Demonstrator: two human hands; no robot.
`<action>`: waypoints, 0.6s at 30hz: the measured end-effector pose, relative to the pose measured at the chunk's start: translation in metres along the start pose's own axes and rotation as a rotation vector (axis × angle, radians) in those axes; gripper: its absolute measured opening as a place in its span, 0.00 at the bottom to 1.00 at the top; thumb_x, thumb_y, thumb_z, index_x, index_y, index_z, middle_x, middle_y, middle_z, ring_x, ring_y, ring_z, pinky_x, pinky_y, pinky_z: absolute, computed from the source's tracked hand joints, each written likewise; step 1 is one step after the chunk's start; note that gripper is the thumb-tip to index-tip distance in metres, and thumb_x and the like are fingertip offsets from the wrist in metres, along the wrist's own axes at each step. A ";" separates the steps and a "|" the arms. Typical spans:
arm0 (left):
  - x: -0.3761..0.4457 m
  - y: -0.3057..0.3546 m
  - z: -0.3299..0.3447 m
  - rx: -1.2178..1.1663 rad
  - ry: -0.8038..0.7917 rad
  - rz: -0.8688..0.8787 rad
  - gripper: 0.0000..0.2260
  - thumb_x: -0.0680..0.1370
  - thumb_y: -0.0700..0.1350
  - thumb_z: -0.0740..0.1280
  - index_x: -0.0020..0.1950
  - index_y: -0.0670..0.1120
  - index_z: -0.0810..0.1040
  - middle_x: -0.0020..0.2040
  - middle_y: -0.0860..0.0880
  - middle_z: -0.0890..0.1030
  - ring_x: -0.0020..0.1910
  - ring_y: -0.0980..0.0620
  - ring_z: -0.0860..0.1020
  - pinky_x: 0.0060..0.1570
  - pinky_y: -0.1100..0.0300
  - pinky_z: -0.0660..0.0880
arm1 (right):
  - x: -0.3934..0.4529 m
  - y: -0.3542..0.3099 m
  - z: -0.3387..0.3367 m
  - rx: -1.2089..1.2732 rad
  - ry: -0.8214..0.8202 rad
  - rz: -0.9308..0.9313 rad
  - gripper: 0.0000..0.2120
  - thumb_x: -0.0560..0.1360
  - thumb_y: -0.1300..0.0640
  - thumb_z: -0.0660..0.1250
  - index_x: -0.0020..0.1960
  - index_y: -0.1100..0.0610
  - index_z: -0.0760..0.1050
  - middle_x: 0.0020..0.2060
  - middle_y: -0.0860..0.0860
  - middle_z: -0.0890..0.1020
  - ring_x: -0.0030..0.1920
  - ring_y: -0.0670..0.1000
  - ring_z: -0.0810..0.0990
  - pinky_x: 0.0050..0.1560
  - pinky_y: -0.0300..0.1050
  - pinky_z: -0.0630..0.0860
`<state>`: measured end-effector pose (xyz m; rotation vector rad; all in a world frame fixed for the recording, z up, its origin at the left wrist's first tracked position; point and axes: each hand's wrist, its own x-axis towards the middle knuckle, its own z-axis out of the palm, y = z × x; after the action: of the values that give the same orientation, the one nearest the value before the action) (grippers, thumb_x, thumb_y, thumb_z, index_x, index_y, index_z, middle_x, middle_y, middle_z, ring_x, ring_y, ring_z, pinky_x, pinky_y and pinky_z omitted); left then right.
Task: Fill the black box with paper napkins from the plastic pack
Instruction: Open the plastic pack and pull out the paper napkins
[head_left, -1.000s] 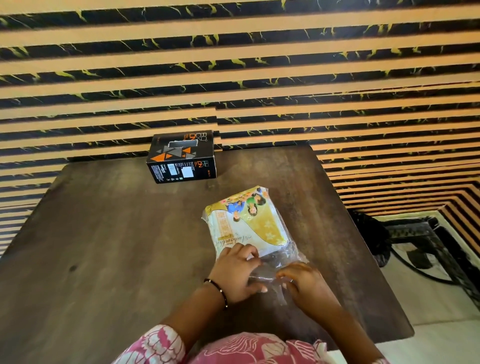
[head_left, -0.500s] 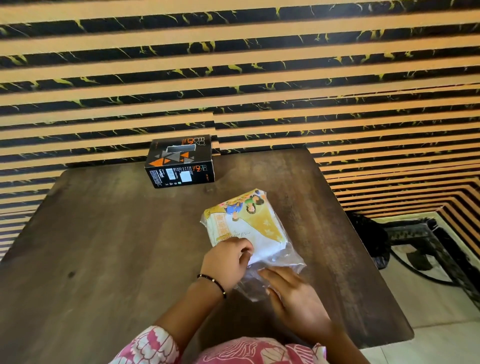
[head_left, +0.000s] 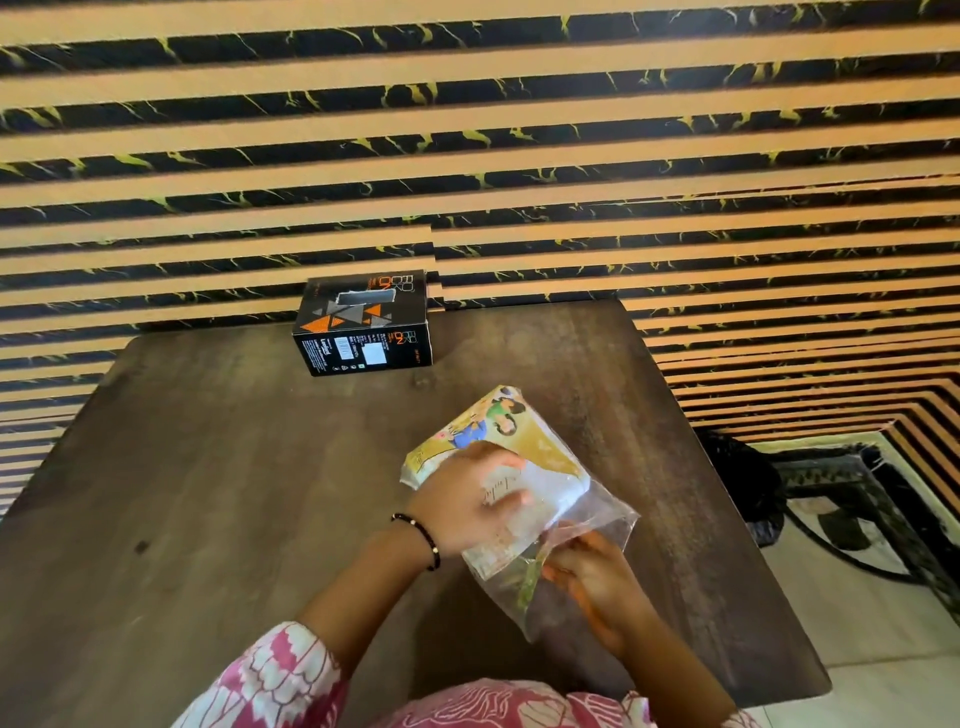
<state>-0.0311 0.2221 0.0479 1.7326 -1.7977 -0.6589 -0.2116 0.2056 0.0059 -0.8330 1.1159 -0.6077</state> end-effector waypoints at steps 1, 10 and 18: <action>0.004 -0.013 0.000 0.079 0.042 -0.053 0.28 0.68 0.63 0.56 0.60 0.48 0.74 0.61 0.49 0.76 0.62 0.51 0.72 0.62 0.58 0.68 | -0.001 -0.003 0.001 -0.027 -0.008 -0.001 0.10 0.71 0.75 0.62 0.49 0.66 0.76 0.42 0.59 0.80 0.49 0.59 0.78 0.55 0.59 0.76; 0.001 -0.073 0.021 0.199 0.004 -0.473 0.36 0.74 0.56 0.64 0.75 0.47 0.49 0.76 0.43 0.54 0.74 0.42 0.53 0.72 0.45 0.53 | 0.025 -0.006 0.009 0.163 0.142 0.181 0.07 0.73 0.68 0.64 0.41 0.57 0.77 0.29 0.52 0.75 0.27 0.47 0.69 0.29 0.39 0.66; -0.023 -0.053 0.026 0.271 0.039 -0.543 0.34 0.72 0.59 0.66 0.72 0.48 0.57 0.67 0.44 0.67 0.64 0.41 0.68 0.62 0.47 0.68 | 0.023 -0.008 0.014 0.236 -0.094 -0.027 0.13 0.69 0.67 0.69 0.53 0.59 0.77 0.45 0.56 0.85 0.45 0.54 0.84 0.43 0.51 0.82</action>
<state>-0.0103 0.2419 -0.0088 2.4351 -1.4383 -0.6004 -0.1907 0.1865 0.0028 -0.6671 0.9284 -0.7012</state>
